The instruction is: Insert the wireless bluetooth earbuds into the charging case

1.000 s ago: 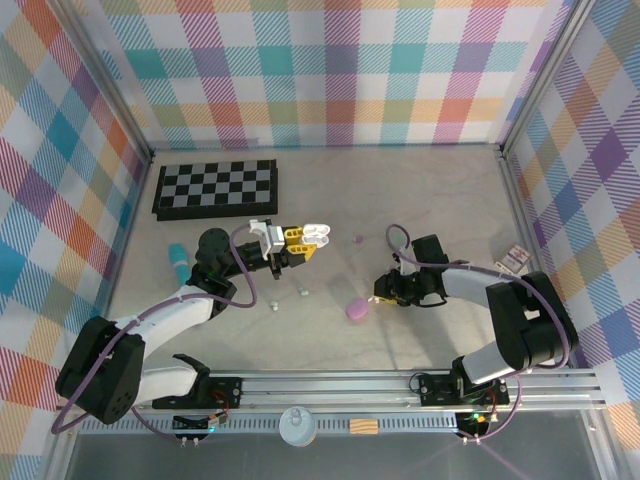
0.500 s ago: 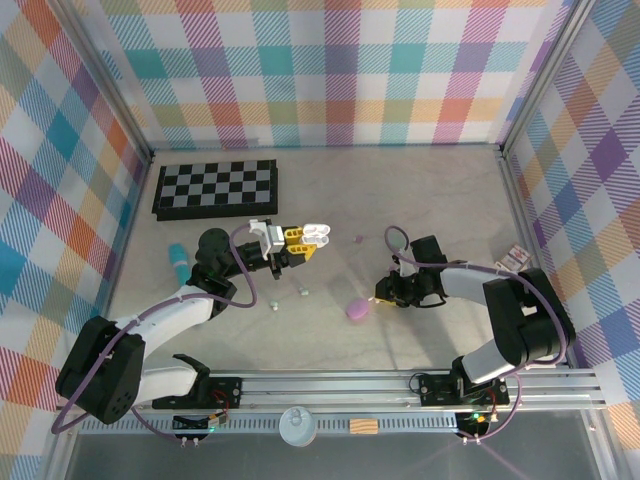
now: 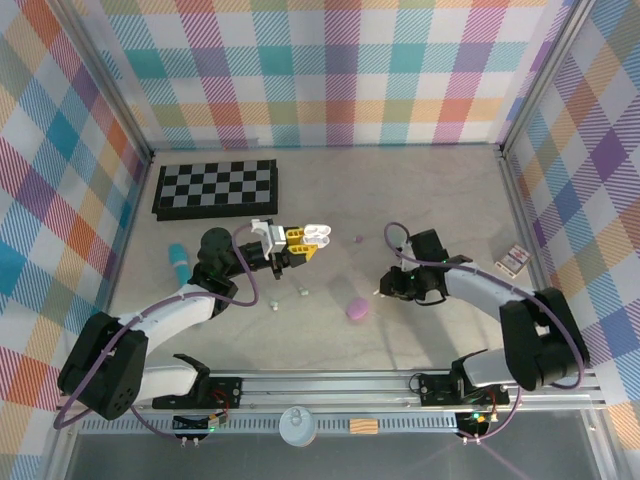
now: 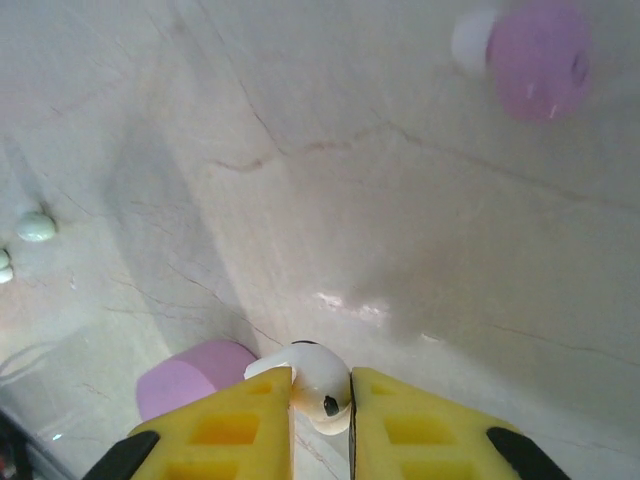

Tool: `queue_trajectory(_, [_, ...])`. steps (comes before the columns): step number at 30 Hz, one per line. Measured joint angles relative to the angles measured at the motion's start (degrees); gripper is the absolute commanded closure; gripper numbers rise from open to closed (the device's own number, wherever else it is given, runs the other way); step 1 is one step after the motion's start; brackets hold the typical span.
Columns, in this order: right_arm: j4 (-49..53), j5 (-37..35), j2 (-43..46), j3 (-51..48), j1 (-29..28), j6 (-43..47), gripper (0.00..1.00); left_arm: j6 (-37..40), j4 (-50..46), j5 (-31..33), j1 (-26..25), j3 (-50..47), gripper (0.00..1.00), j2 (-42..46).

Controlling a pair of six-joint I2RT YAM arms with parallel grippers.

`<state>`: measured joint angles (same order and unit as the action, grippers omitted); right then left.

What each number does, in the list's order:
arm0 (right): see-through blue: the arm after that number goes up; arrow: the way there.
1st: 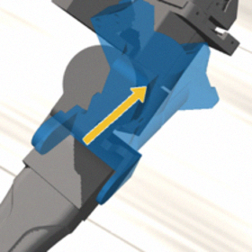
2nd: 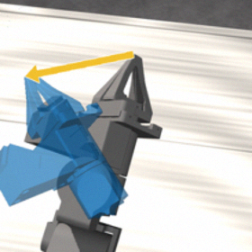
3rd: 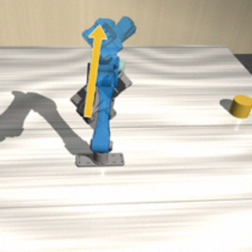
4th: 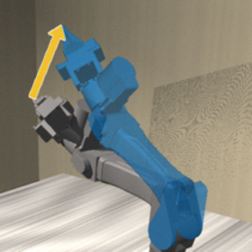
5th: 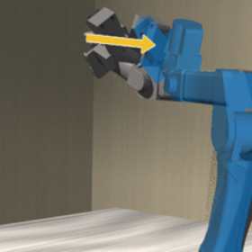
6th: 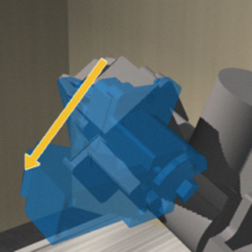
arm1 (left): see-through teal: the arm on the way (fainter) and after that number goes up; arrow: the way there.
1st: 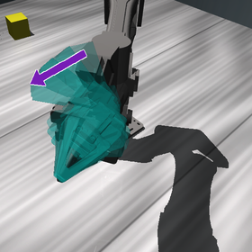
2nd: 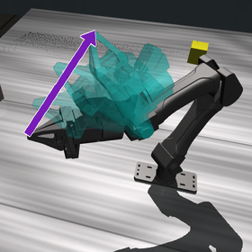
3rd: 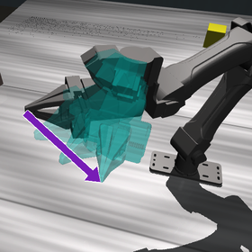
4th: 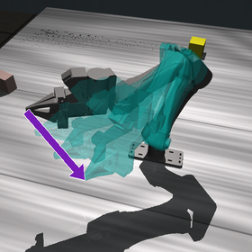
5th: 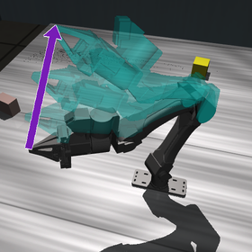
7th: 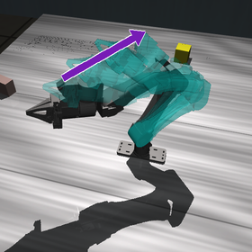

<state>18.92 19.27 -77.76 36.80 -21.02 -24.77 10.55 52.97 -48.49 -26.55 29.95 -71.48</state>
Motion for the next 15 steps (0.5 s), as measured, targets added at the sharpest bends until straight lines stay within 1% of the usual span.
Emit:
queue_trajectory(5, [4.2, -7.1, 4.4, 4.2, -1.2, 1.7, 0.82, 0.7, -1.4, 0.5, -0.2, 0.2, 1.00, -0.5])
queue_trajectory(12, [8.1, -17.5, 9.2, 6.5, -4.5, 4.5, 0.83, 4.7, -10.8, 4.5, -2.6, 3.6, 1.00, -1.6])
queue_trajectory(15, [8.6, -21.6, 11.3, 6.9, -6.7, 5.9, 0.83, 5.3, -12.2, 5.1, -3.1, 4.0, 1.00, -2.9])
